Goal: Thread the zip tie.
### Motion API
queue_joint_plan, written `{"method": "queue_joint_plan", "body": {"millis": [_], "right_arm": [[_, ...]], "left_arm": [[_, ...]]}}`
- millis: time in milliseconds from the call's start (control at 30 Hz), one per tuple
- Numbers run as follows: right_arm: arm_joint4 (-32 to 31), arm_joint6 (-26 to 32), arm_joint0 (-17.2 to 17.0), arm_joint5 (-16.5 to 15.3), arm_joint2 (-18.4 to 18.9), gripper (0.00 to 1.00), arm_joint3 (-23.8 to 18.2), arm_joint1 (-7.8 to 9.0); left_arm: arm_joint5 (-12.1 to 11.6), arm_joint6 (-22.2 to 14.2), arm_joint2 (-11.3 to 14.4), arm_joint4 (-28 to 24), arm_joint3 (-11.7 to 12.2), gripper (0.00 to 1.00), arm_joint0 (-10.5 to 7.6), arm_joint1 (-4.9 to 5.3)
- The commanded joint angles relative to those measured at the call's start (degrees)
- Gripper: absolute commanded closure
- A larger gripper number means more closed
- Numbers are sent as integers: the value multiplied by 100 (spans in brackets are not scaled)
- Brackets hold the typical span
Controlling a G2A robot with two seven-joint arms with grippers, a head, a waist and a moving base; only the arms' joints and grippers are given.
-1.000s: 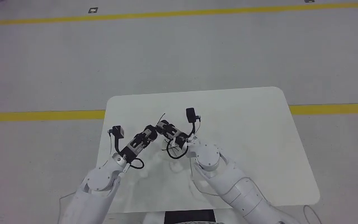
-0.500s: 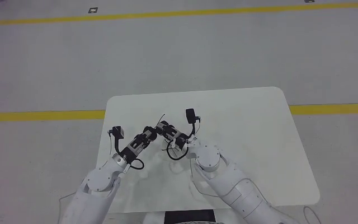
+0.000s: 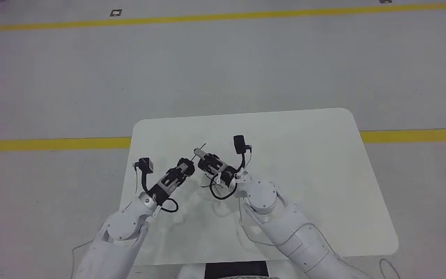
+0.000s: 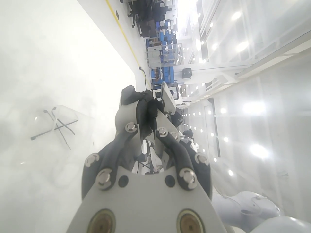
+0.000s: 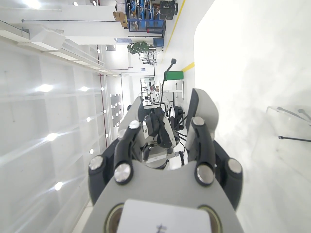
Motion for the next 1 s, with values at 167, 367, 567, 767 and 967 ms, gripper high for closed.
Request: {"method": "queue_joint_plan", "body": {"millis": [167, 367, 567, 767, 967], "right_arm": [[36, 159, -43, -42, 184, 0, -25, 49], [273, 1457, 78, -262, 554, 0, 202, 189], [319, 2217, 256, -153, 611, 0, 427, 245], [319, 2217, 256, -153, 611, 0, 427, 245], [319, 2217, 256, -153, 611, 0, 427, 245]], "left_arm": [[-11, -270, -139, -103, -49, 100, 79, 39], [-11, -1273, -607, -452, -40, 100, 228, 133], [-11, -2119, -965, -641, -9, 100, 295, 193], [-11, -2119, -965, -641, -9, 100, 295, 193], [13, -2026, -982, -535, 115, 100, 233, 202]]}}
